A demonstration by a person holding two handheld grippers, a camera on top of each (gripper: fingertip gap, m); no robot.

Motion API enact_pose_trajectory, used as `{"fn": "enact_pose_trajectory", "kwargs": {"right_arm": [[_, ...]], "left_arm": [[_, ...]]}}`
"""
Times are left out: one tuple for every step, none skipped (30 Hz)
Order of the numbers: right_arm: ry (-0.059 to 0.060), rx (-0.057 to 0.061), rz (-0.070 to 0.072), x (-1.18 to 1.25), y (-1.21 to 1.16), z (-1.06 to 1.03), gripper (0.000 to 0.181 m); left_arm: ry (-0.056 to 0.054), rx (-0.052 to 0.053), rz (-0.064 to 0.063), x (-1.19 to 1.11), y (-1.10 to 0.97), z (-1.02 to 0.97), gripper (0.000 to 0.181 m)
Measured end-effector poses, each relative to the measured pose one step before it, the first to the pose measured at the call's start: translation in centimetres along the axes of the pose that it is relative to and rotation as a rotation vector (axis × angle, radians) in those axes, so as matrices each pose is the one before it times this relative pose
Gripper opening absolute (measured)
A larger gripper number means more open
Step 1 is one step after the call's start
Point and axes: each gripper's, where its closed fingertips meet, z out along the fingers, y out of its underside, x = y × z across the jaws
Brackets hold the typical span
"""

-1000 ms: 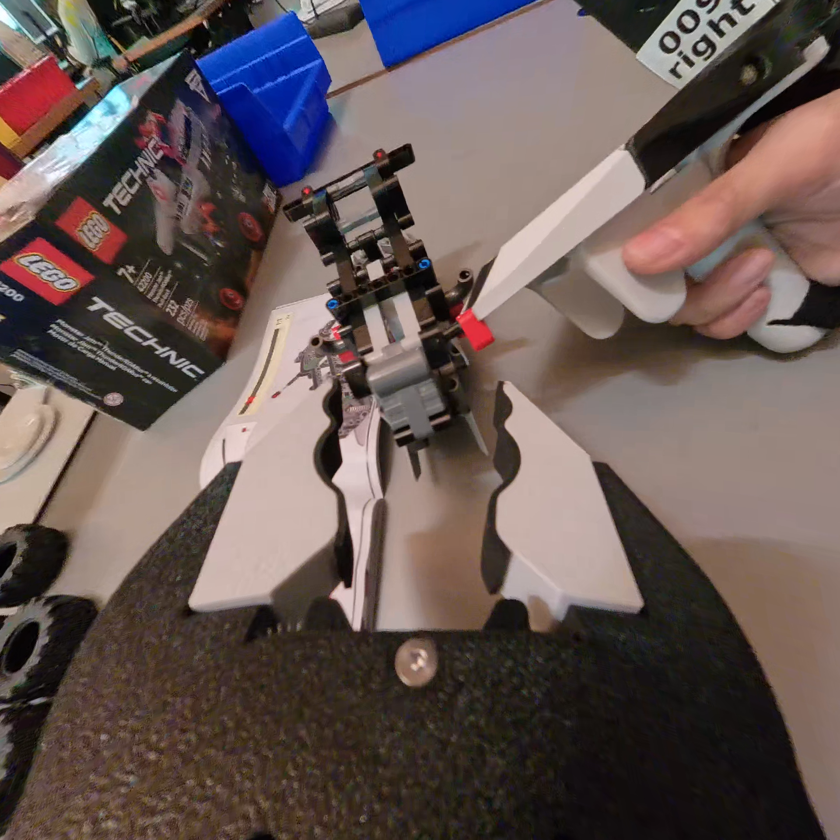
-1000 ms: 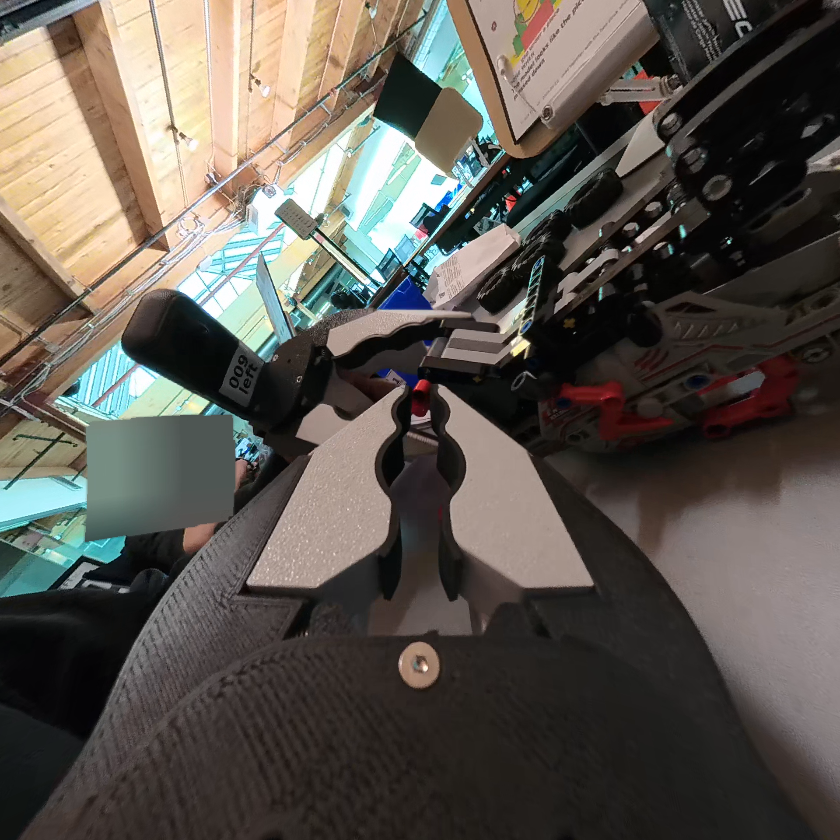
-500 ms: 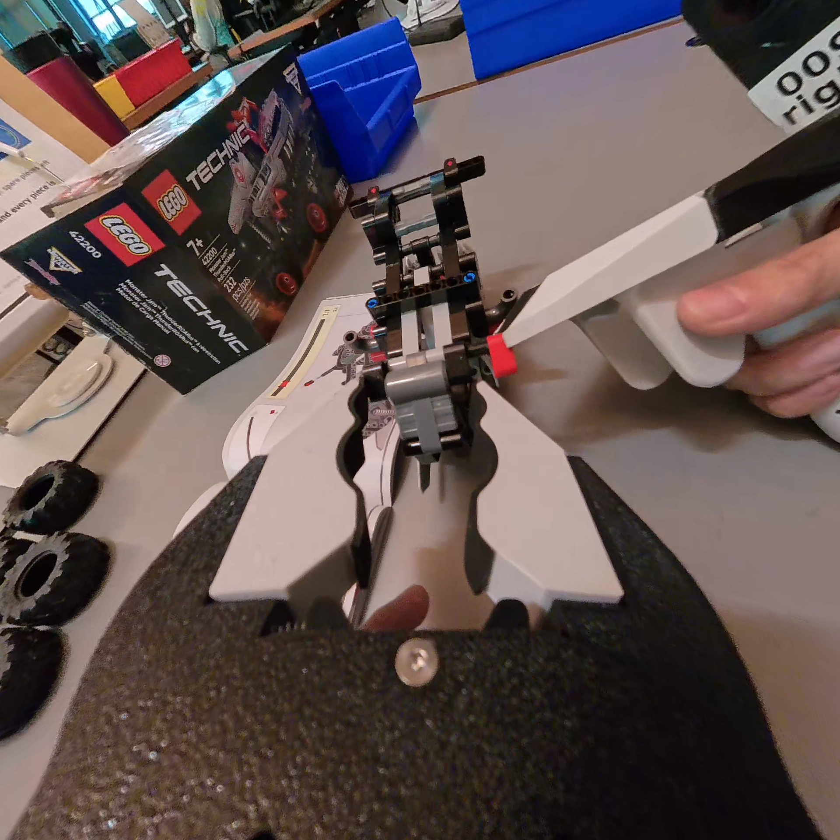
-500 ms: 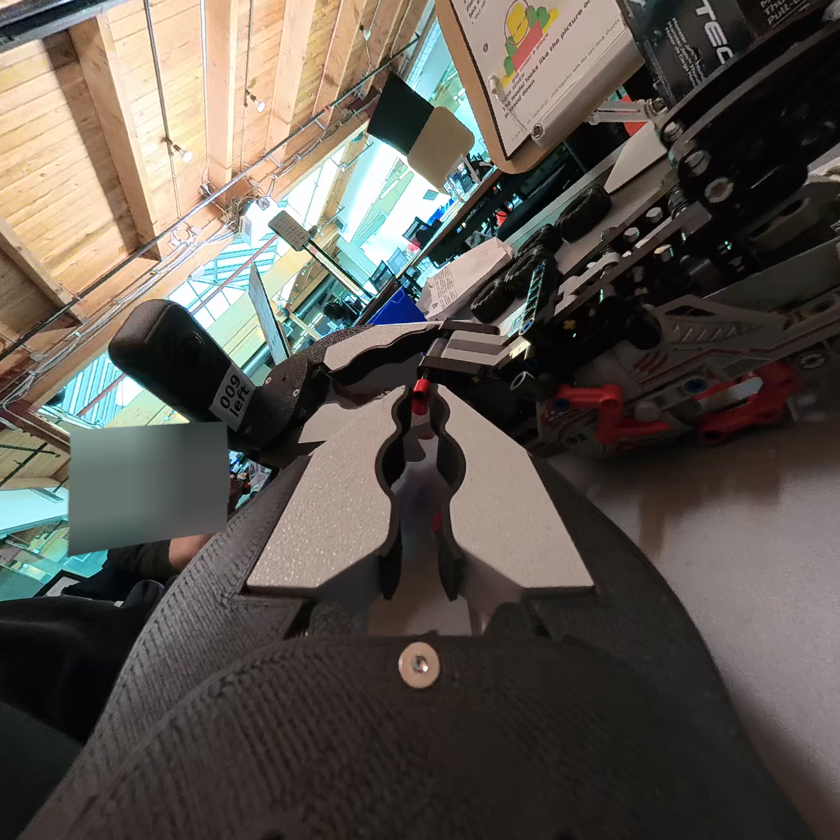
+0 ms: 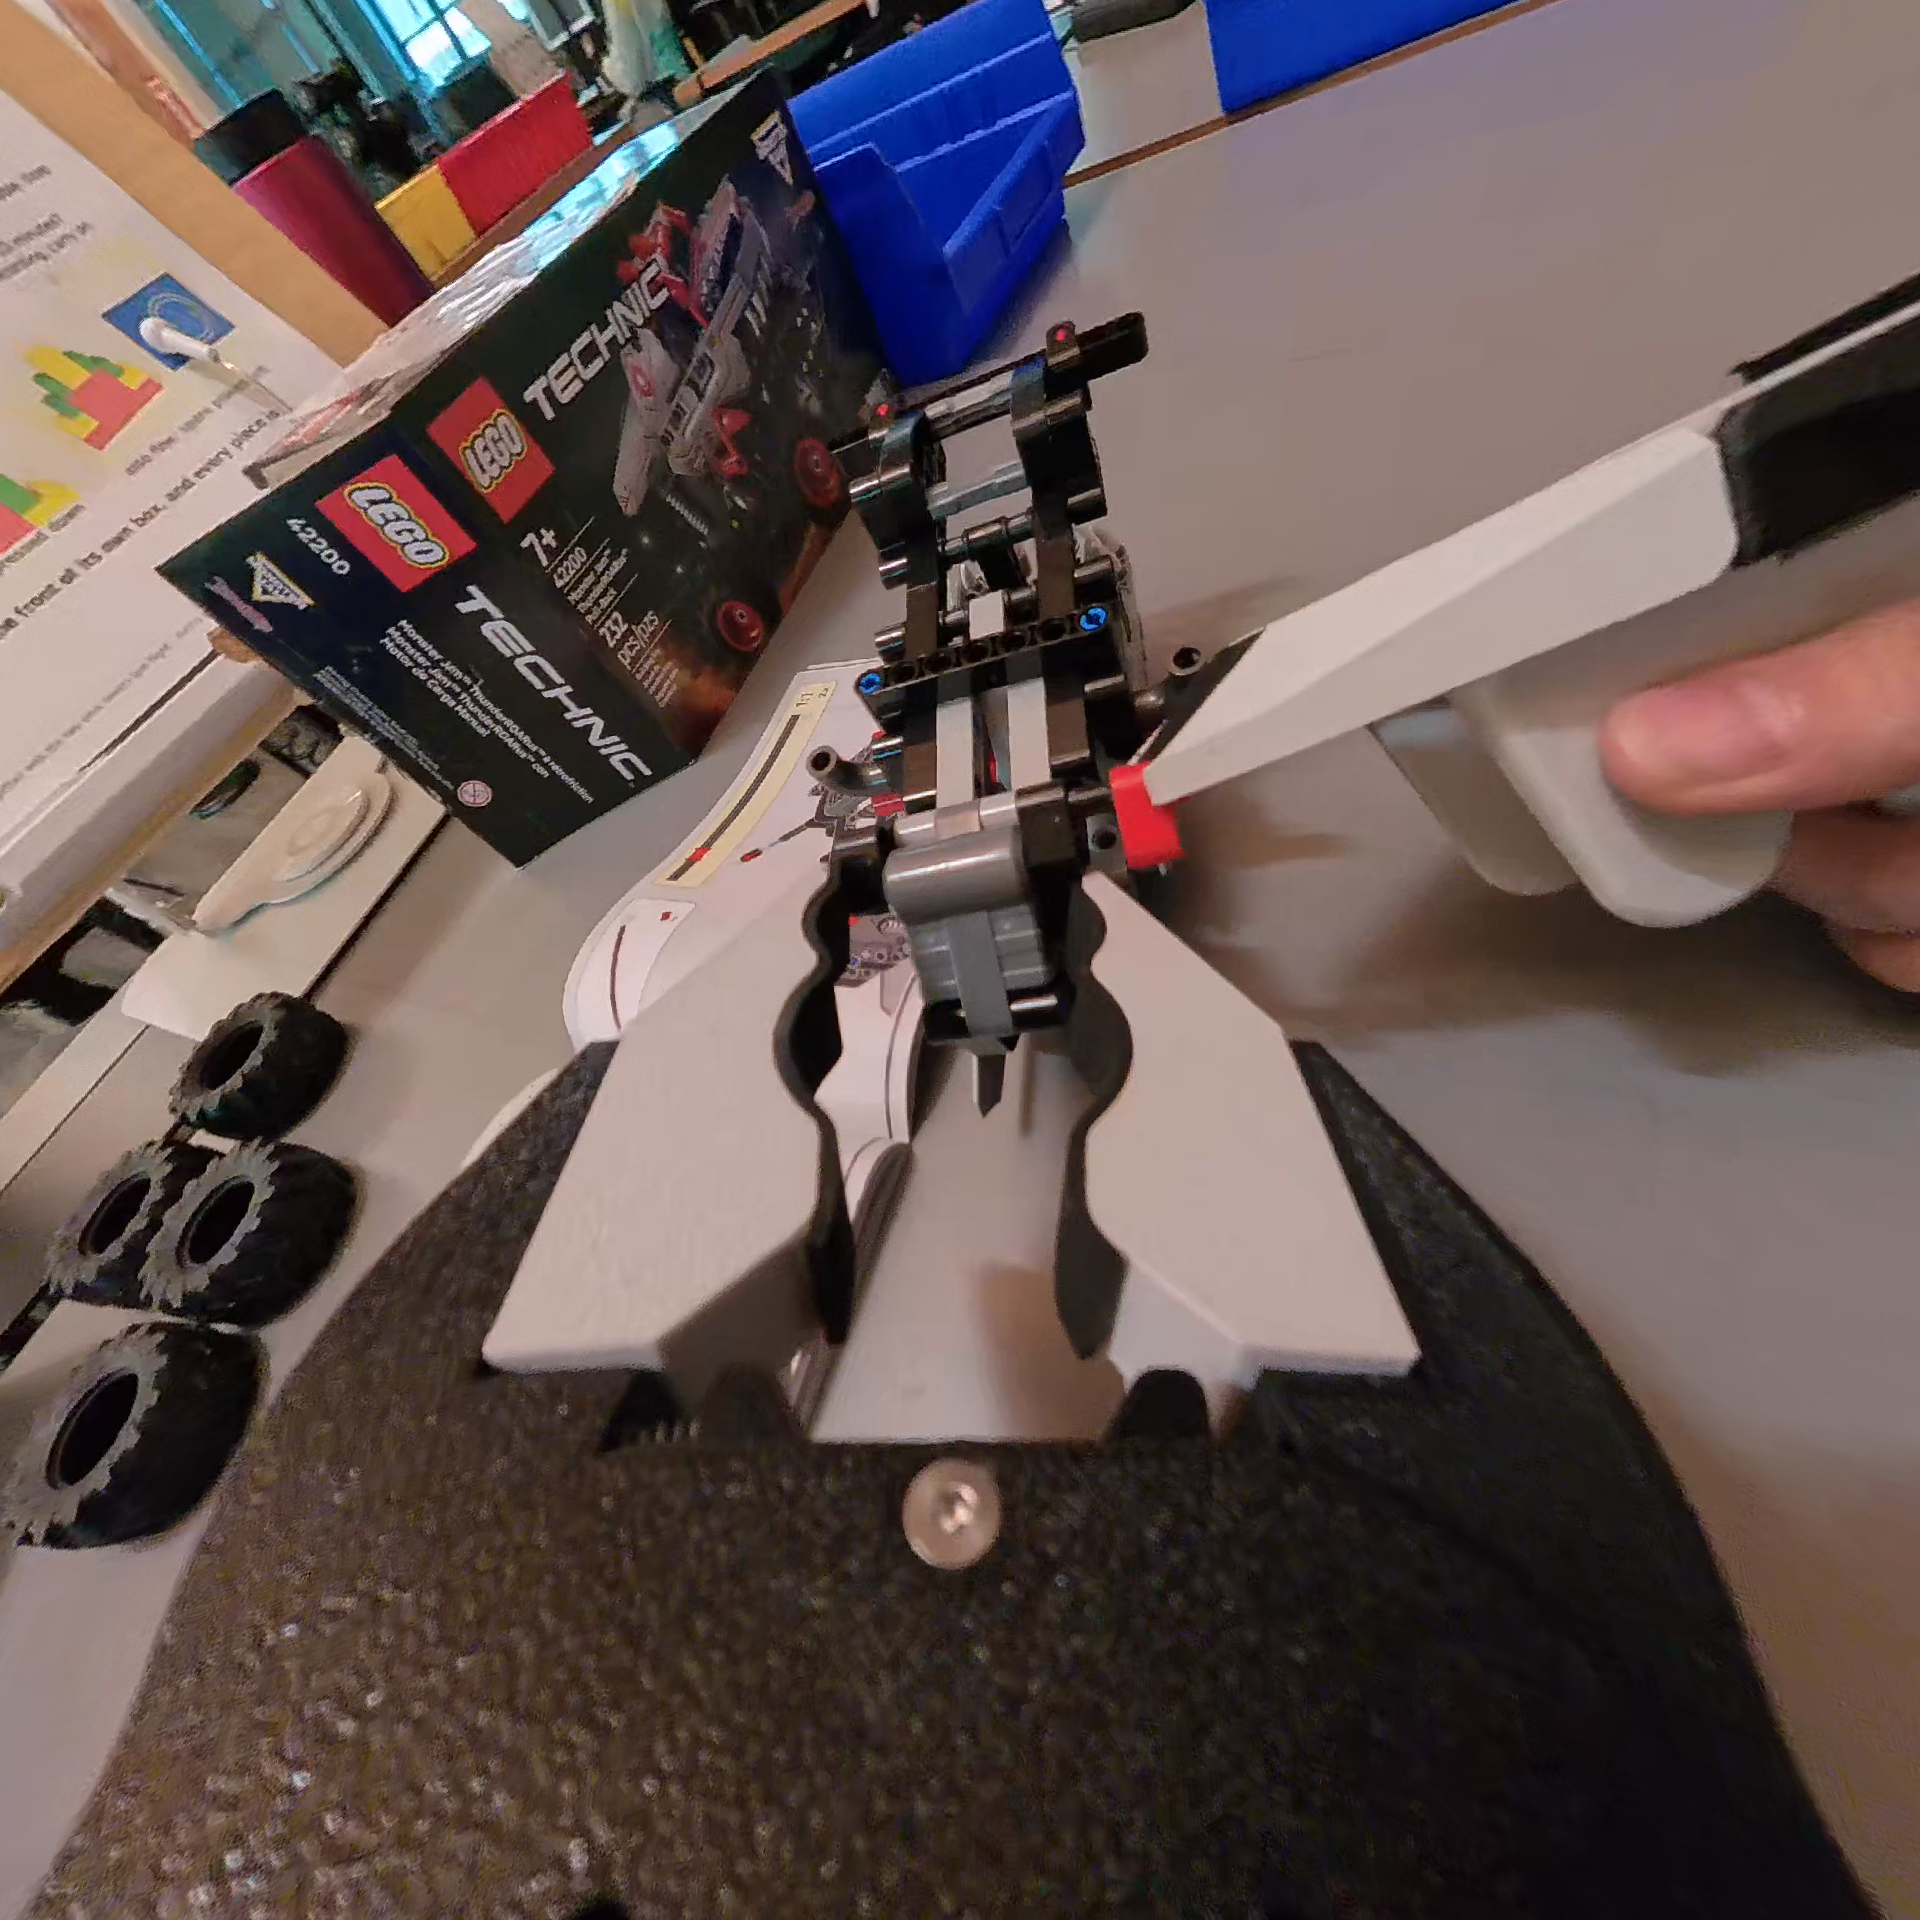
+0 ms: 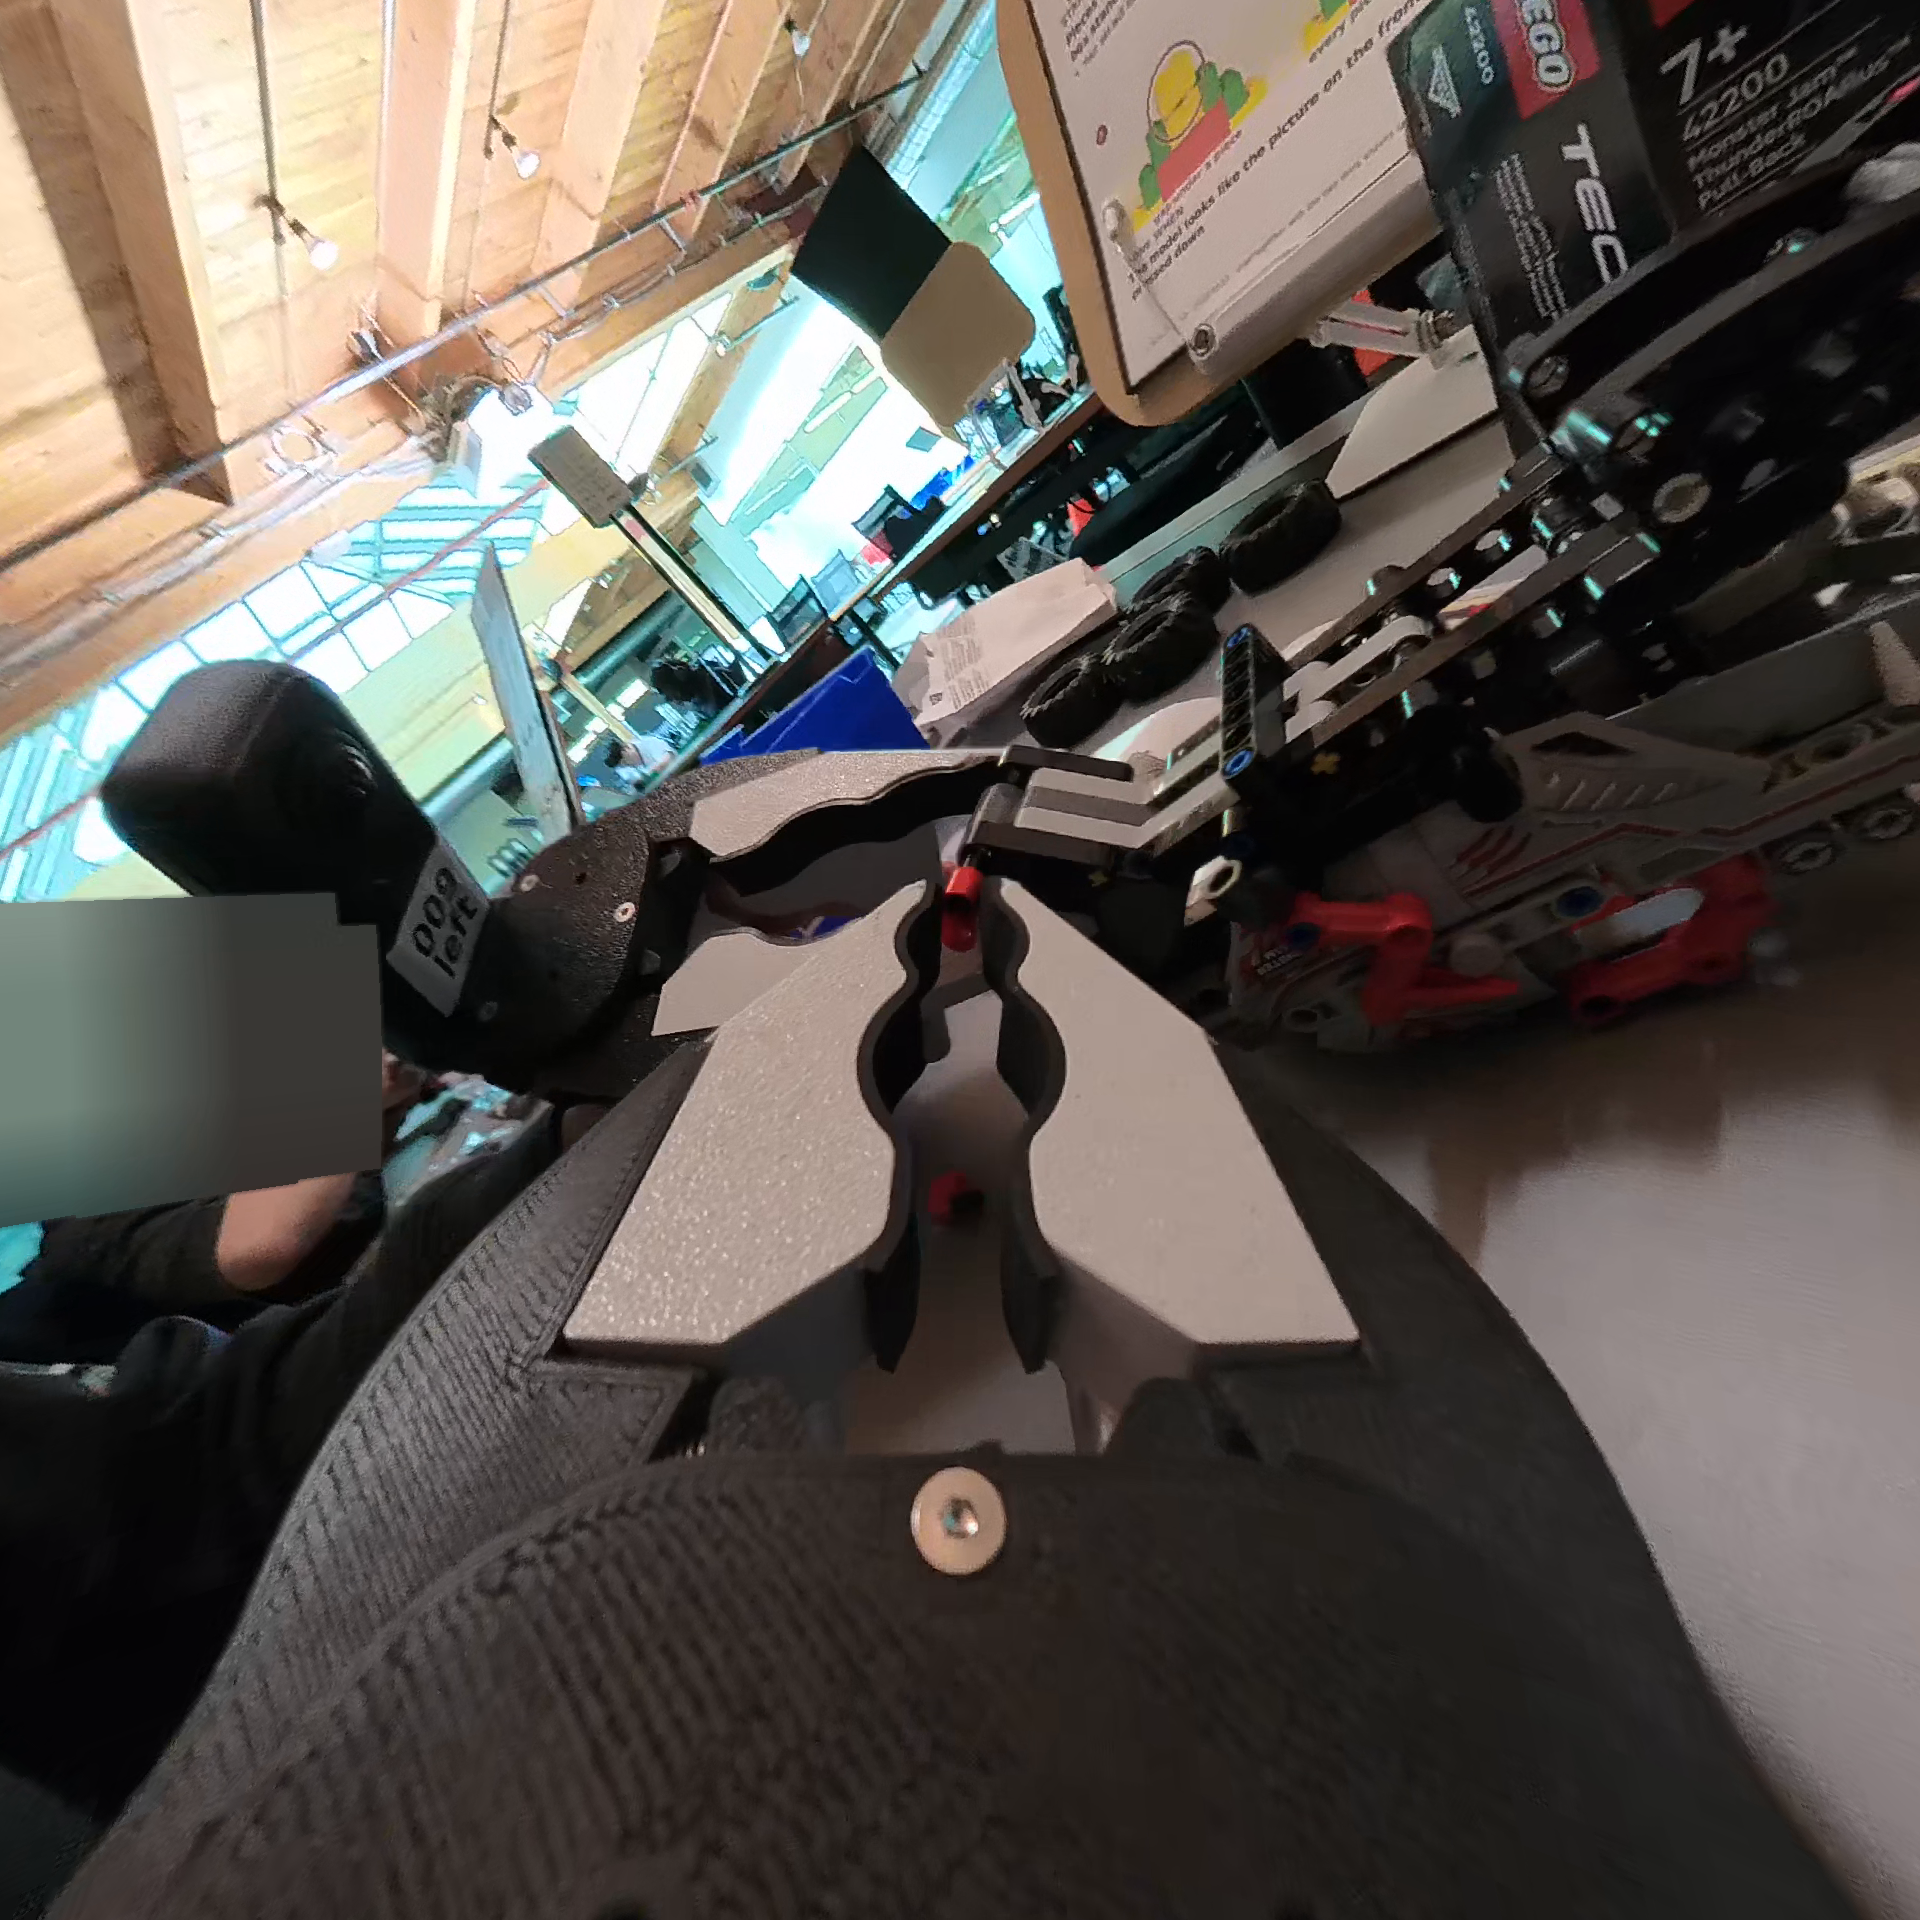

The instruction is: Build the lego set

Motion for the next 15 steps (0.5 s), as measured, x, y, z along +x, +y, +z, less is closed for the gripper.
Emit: {"fn": "enact_pose_trajectory", "kwargs": {"right_arm": [[0.0087,-0.0100,-0.0197,0.049,0.016,0.000,0.007],[0.0076,-0.0062,-0.0220,0.044,-0.049,-0.012,0.007],[0.0111,0.0010,-0.0239,0.037,-0.099,-0.028,0.007],[0.0132,0.0051,-0.0173,0.018,-0.085,-0.019,0.007],[0.0067,-0.0057,-0.0066,0.005,0.088,0.052,0.007],[-0.0025,-0.0072,0.0099,0.017,0.121,0.075,0.007],[-0.0043,-0.0091,0.0248,0.055,0.219,0.085,0.007],[-0.0034,-0.0022,0.0143,0.059,0.048,0.021,0.007],[-0.0027,-0.0012,0.0069,0.007,-0.042,-0.037,0.006],[-0.0035,0.0082,0.0151,-0.021,-0.151,-0.100,0.007],[-0.0051,0.0133,0.0194,0.048,-0.247,-0.129,0.007],[-0.0111,0.0067,0.0188,0.027,-0.255,-0.101,0.007],[-0.0059,0.0100,0.0112,-0.017,-0.362,-0.130,0.006],[0.0046,0.0002,-0.0204,0.024,-0.312,-0.069,0.006],[0.0084,-0.0123,-0.0358,0.026,-0.183,0.037,0.006]], "left_arm": [[-0.0122,-0.0055,0.0029,-0.032,0.010,0.015,0.039],[-0.0079,-0.0034,-0.0017,-0.037,-0.029,0.011,0.039],[-0.0028,-0.0004,-0.0133,0.003,-0.068,0.029,0.039],[-0.0004,-0.0016,-0.0197,0.000,-0.034,0.032,0.038],[-0.0004,-0.0031,-0.0119,-0.037,0.018,0.011,0.038],[-0.0016,-0.0016,-0.0109,-0.032,0.030,-0.004,0.038],[-0.0031,-0.0011,-0.0089,-0.025,0.035,0.011,0.038],[-0.0051,-0.0020,0.0045,-0.004,0.037,0.015,0.038],[-0.0061,-0.0016,0.0120,0.020,-0.033,0.006,0.038],[-0.0123,-0.0045,0.0159,-0.045,-0.031,0.019,0.038],[-0.0158,-0.0042,0.0219,-0.084,-0.036,0.007,0.038],[-0.0093,0.0016,0.0207,0.027,-0.094,-0.006,0.038],[-0.0072,-0.0002,0.0195,0.072,-0.066,-0.026,0.038],[-0.0061,-0.0002,0.0199,0.133,-0.078,-0.042,0.038],[-0.0088,0.0025,0.0213,0.124,-0.123,-0.021,0.038]]}}
